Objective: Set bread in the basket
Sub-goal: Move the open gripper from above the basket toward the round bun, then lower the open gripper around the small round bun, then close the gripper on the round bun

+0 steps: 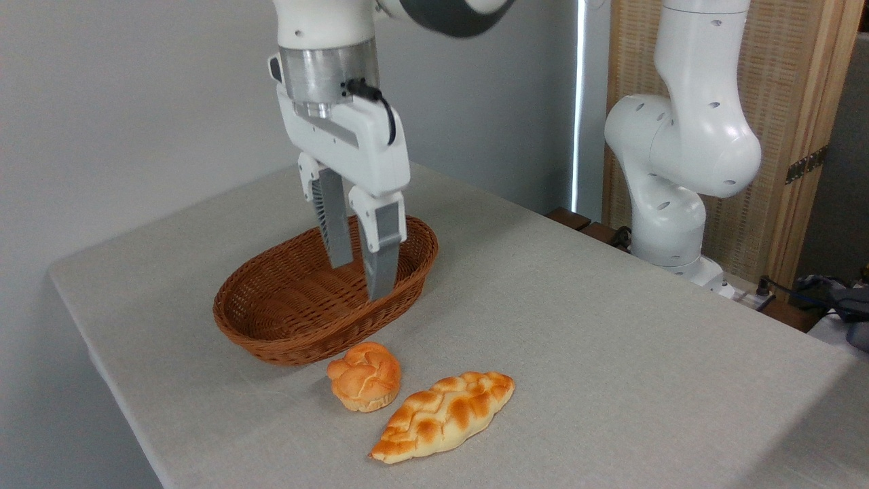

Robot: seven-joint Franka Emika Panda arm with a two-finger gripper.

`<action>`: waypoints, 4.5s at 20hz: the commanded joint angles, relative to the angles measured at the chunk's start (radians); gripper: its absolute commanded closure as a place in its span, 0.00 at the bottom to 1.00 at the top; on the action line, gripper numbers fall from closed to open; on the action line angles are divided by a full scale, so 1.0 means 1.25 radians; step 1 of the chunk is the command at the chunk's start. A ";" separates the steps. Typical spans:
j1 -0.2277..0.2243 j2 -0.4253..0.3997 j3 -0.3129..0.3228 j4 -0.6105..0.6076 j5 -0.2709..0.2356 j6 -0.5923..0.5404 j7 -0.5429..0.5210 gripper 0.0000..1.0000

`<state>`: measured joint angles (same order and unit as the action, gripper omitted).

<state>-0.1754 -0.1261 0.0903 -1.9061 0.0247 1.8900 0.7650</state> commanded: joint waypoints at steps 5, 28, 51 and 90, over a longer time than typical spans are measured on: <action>-0.005 -0.023 0.007 -0.123 0.000 0.117 0.022 0.00; -0.019 0.016 0.032 -0.214 -0.003 0.248 0.020 0.00; -0.032 0.053 0.028 -0.221 -0.071 0.339 0.018 0.00; -0.023 0.051 0.050 -0.240 0.040 0.341 0.076 0.00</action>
<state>-0.1999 -0.0465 0.1387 -2.1935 0.0646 2.2863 0.8596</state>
